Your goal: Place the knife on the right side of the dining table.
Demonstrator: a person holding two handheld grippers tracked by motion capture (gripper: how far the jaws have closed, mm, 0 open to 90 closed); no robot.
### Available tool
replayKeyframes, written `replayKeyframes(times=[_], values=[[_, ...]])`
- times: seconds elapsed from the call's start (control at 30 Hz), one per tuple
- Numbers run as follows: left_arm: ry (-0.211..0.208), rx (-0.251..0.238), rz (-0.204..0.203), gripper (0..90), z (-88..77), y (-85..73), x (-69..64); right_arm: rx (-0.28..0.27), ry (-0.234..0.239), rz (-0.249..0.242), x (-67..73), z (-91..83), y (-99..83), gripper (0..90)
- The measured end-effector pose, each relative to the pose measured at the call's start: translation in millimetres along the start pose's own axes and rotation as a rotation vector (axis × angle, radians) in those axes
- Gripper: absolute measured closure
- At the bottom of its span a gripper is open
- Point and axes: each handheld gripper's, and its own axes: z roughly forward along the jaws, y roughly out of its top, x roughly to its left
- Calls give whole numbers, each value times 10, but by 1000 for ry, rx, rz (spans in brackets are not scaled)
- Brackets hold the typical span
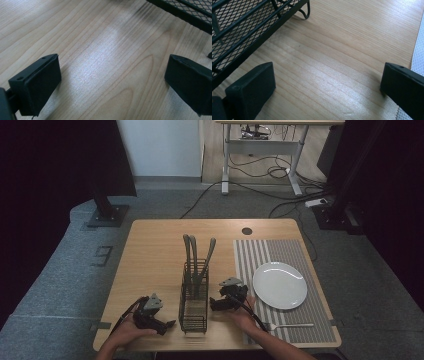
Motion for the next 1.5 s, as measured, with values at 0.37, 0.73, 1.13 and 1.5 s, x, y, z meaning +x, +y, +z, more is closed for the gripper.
replayKeyframes(times=[0.37,0.73,1.13,1.5], values=[[-1,0,1,5,0,0,1,1,5,0,-5,-17,-7,17],[-1,0,1,6,-2,-2,1,-58,46,63,-62,-248,113,71],[0,0,2,5,-4,-4,-1,-111,55,72,-170,-476,197,95],[0,1,2,5,-5,-5,-2,-133,84,84,-221,-644,282,115]])
